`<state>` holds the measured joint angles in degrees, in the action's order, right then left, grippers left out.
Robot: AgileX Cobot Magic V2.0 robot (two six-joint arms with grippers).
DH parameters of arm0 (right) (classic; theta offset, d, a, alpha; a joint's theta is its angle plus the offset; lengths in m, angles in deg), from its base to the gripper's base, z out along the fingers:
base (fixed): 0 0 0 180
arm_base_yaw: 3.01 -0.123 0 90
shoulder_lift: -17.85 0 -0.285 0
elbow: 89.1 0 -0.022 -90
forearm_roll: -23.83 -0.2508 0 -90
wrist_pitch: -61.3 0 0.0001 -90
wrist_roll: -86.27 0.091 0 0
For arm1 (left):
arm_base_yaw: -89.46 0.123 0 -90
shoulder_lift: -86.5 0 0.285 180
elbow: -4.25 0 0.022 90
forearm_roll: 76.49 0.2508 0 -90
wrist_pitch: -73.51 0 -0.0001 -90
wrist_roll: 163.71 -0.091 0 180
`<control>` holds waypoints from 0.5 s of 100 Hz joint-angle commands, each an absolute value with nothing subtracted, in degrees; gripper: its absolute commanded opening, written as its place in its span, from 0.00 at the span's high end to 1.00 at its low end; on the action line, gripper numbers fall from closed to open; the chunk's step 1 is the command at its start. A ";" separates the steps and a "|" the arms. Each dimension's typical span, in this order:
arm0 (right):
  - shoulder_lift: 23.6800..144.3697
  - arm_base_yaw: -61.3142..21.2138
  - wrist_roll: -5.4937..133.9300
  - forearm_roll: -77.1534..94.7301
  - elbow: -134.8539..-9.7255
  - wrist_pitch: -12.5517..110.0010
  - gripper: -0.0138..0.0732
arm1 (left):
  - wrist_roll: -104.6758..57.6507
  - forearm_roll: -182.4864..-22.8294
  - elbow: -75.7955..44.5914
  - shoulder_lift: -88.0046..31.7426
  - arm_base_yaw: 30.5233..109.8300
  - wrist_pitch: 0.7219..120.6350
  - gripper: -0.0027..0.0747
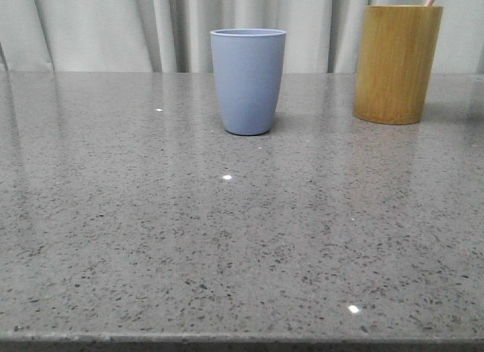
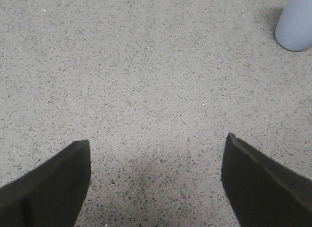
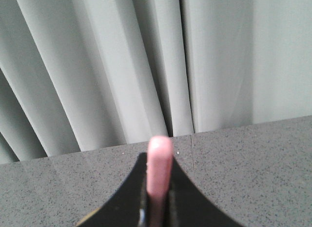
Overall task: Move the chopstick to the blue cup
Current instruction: 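Lift the pink chopstick out and move it over the blue cup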
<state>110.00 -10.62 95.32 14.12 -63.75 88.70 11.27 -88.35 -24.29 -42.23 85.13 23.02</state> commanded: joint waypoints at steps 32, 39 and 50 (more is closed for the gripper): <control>102.93 -10.34 94.16 14.85 -69.84 84.86 0.98 | 11.62 -88.53 -22.84 -42.45 85.28 26.99 0.27; 100.97 -10.34 94.11 14.96 -72.60 79.71 0.98 | 11.62 -88.53 -22.84 -42.45 85.28 26.99 0.27; 97.85 -10.34 94.11 16.31 -77.09 71.86 0.98 | 11.62 -88.53 -22.84 -42.45 85.28 26.99 0.27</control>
<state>102.39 -10.50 94.93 14.60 -71.98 73.51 11.30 -87.90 -24.29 -42.23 85.13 23.16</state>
